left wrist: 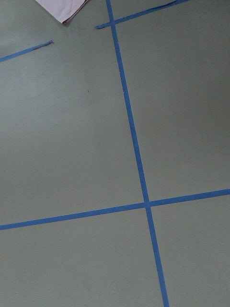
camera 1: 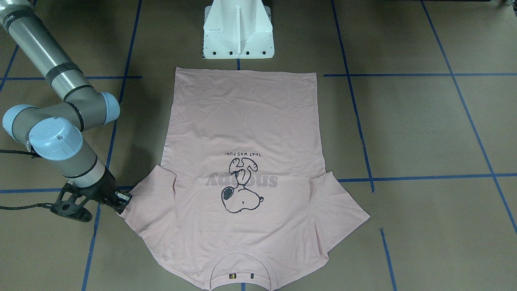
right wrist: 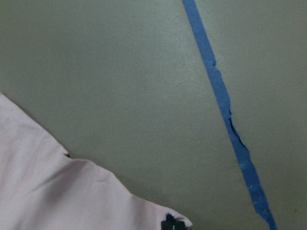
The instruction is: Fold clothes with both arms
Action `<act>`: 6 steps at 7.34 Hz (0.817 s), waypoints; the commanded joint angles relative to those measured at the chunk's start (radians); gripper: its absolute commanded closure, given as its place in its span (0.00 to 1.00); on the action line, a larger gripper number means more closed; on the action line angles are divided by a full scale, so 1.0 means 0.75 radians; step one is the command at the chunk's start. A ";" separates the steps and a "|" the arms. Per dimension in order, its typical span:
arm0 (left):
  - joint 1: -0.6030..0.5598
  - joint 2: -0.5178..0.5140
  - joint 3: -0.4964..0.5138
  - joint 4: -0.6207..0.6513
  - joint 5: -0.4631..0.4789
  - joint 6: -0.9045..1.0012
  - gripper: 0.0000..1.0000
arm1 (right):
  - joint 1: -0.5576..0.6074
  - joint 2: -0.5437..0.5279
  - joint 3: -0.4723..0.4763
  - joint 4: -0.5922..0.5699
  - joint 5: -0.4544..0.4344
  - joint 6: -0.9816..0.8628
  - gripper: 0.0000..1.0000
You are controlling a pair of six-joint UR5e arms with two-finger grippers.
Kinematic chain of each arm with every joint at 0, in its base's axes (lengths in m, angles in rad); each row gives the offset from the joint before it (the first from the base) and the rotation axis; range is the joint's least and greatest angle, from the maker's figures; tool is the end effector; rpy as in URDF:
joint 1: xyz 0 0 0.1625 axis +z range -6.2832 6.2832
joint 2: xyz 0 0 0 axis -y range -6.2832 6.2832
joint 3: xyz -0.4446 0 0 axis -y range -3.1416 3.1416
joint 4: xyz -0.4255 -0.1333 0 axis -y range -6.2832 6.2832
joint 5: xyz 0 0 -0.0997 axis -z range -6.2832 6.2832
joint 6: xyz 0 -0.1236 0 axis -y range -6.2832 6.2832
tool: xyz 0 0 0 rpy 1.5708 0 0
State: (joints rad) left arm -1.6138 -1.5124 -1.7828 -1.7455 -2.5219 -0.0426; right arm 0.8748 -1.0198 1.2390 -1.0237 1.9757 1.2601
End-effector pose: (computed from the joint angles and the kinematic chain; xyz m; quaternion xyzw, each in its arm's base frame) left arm -0.0547 -0.5102 0.5770 0.1454 0.4516 0.0372 0.8795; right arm -0.4472 -0.6672 0.4615 0.0499 -0.4079 0.1807 0.8936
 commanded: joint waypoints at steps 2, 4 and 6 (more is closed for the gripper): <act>0.000 0.000 0.002 0.002 0.000 -0.001 0.00 | -0.057 0.140 0.039 -0.078 -0.028 0.111 1.00; 0.002 0.000 0.004 0.002 0.000 -0.001 0.00 | -0.147 0.300 -0.019 -0.199 -0.179 0.240 1.00; 0.002 0.000 0.005 0.002 0.000 -0.001 0.00 | -0.160 0.445 -0.224 -0.192 -0.259 0.247 1.00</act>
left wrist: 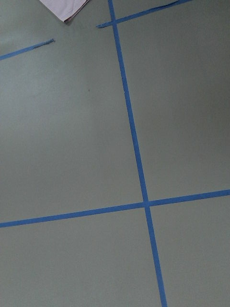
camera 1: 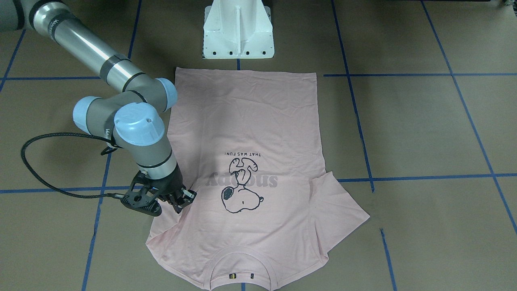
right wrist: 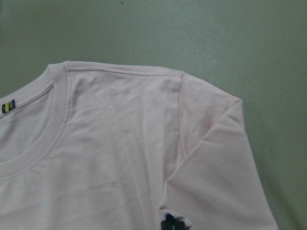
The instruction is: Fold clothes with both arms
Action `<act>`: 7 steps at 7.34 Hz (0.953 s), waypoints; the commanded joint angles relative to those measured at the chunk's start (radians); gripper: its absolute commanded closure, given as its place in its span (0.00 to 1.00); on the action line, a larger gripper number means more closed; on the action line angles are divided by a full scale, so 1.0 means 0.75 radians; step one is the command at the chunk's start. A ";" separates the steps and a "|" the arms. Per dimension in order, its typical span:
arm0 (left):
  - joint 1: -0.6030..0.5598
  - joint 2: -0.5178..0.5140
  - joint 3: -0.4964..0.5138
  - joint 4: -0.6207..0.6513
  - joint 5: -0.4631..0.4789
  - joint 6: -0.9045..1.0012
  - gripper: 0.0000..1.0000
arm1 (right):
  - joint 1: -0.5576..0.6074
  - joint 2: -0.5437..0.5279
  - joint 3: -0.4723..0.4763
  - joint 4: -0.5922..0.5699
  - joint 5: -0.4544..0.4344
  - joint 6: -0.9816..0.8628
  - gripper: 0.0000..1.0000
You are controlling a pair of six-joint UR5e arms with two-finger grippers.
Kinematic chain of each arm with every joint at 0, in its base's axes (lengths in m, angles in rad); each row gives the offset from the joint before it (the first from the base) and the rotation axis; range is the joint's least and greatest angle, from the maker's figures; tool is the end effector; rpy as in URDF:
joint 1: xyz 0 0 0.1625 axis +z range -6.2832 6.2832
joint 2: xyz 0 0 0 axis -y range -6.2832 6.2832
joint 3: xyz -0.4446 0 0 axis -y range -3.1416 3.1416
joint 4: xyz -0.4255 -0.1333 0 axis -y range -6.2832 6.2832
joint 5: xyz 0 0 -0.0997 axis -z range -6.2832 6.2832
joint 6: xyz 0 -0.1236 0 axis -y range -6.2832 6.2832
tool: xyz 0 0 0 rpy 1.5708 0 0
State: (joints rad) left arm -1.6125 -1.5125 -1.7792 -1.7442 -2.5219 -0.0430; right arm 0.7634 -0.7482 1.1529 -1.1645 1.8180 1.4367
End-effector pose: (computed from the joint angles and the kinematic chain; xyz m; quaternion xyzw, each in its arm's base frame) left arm -0.0540 -0.5104 0.5791 0.1429 0.4519 0.0365 0.8798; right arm -0.5591 -0.6777 0.3077 0.0678 -0.4019 0.2360 0.8822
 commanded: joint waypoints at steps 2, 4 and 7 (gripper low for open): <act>0.007 -0.012 -0.004 -0.042 0.002 -0.008 0.00 | -0.046 0.118 -0.159 0.000 -0.171 0.003 0.01; 0.206 -0.136 0.075 -0.232 0.012 -0.315 0.00 | -0.050 0.055 -0.047 0.124 -0.203 0.009 0.00; 0.437 -0.455 0.285 -0.370 0.024 -0.631 0.00 | 0.033 -0.090 0.219 0.137 0.001 0.003 0.00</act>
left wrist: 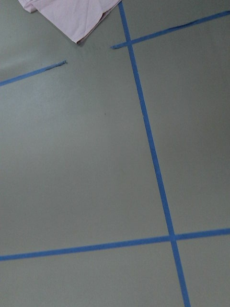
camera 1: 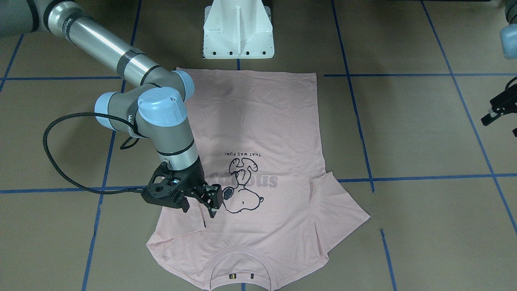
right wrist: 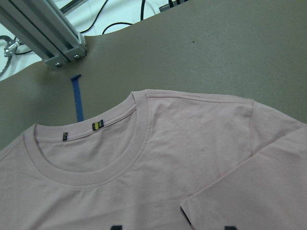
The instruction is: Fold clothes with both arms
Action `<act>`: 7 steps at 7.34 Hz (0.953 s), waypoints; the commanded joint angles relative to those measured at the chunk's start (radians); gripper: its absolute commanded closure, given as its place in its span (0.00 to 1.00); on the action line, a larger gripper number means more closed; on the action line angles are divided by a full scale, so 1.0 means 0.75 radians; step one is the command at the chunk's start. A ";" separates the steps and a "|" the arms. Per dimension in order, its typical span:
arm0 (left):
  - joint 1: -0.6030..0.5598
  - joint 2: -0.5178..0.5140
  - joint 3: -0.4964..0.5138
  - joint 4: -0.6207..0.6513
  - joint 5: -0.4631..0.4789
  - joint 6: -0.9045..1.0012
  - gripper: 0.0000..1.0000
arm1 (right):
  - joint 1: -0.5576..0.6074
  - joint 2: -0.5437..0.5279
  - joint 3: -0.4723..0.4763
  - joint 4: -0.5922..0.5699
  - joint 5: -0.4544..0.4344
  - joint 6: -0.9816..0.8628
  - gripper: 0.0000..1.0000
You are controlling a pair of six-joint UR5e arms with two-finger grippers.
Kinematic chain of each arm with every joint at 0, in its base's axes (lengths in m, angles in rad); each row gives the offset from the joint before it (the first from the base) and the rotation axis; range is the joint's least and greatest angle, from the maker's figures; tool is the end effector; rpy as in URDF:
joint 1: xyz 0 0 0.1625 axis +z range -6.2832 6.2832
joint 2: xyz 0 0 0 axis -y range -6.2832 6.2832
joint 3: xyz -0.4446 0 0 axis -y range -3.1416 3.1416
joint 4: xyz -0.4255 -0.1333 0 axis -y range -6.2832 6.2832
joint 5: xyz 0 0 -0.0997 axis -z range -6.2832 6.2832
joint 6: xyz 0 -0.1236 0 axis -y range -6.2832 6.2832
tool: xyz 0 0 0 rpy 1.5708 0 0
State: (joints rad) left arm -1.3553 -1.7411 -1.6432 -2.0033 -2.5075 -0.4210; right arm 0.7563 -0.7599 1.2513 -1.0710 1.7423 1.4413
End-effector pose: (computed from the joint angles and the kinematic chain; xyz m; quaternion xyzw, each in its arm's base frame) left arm 0.0979 -0.6050 0.4932 0.1474 0.4970 0.0624 0.8528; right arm -0.5441 -0.6676 0.2513 0.1350 -0.4604 0.2315 0.8463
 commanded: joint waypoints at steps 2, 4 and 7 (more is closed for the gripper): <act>0.380 -0.412 0.306 -0.055 0.416 -0.543 0.00 | 0.086 -0.223 0.274 0.009 0.258 -0.003 0.00; 0.498 -0.604 0.647 -0.232 0.561 -0.629 0.04 | 0.098 -0.326 0.401 0.013 0.281 -0.003 0.00; 0.567 -0.685 0.847 -0.337 0.648 -0.637 0.28 | 0.100 -0.376 0.491 0.000 0.266 0.003 0.00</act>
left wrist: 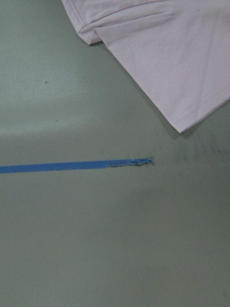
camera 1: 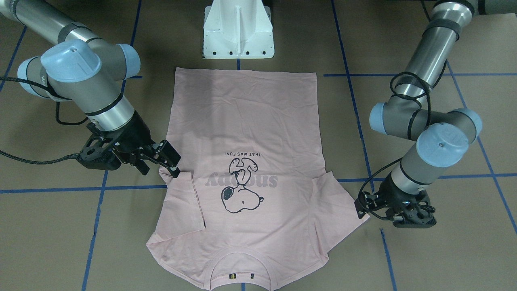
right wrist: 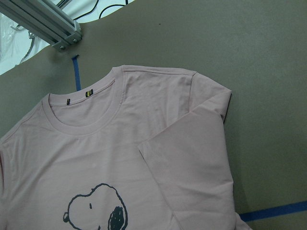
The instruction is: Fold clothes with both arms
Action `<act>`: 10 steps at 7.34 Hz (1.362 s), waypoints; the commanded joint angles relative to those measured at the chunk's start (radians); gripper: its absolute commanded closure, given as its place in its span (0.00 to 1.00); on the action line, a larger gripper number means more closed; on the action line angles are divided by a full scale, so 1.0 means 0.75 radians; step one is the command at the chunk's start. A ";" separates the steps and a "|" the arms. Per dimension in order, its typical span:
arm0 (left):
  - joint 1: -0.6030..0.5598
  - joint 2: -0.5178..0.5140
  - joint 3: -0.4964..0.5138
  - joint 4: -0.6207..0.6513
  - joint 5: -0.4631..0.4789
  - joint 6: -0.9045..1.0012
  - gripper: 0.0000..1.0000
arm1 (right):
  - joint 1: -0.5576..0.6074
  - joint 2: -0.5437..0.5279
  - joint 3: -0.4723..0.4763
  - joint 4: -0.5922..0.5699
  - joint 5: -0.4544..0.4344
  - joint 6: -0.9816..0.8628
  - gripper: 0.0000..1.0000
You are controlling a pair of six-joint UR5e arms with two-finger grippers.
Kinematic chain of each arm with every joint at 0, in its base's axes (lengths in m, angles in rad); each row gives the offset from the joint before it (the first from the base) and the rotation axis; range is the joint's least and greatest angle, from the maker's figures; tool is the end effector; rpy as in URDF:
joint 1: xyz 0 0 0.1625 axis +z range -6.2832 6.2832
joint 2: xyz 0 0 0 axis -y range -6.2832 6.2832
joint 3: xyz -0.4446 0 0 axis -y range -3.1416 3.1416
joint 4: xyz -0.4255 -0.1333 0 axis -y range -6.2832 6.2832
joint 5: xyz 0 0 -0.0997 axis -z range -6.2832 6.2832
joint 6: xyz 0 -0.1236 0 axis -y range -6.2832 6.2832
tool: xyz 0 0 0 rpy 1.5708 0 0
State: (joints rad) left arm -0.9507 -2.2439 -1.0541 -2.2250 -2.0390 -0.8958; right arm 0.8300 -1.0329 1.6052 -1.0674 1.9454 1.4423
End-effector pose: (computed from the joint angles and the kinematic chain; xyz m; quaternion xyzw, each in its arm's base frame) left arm 0.4286 -0.7336 0.4476 0.1320 0.4185 -0.0322 0.8980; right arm -0.4304 -0.6011 0.2808 0.0902 -0.5204 0.2003 0.8252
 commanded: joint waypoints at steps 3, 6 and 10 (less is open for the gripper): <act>0.051 -0.007 0.068 -0.058 0.031 0.000 0.37 | -0.002 -0.012 0.011 -0.004 -0.009 0.004 0.00; 0.049 -0.013 0.060 -0.058 0.029 0.004 1.00 | -0.004 -0.009 0.009 -0.004 -0.013 0.012 0.00; 0.138 -0.135 -0.088 0.017 -0.004 -0.284 1.00 | -0.015 -0.007 -0.013 0.004 -0.023 0.000 0.00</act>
State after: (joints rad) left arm -0.8959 -2.3049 -1.1080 -2.2214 -2.0539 -1.0249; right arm 0.8212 -1.0391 1.6035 -1.0687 1.9281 1.4477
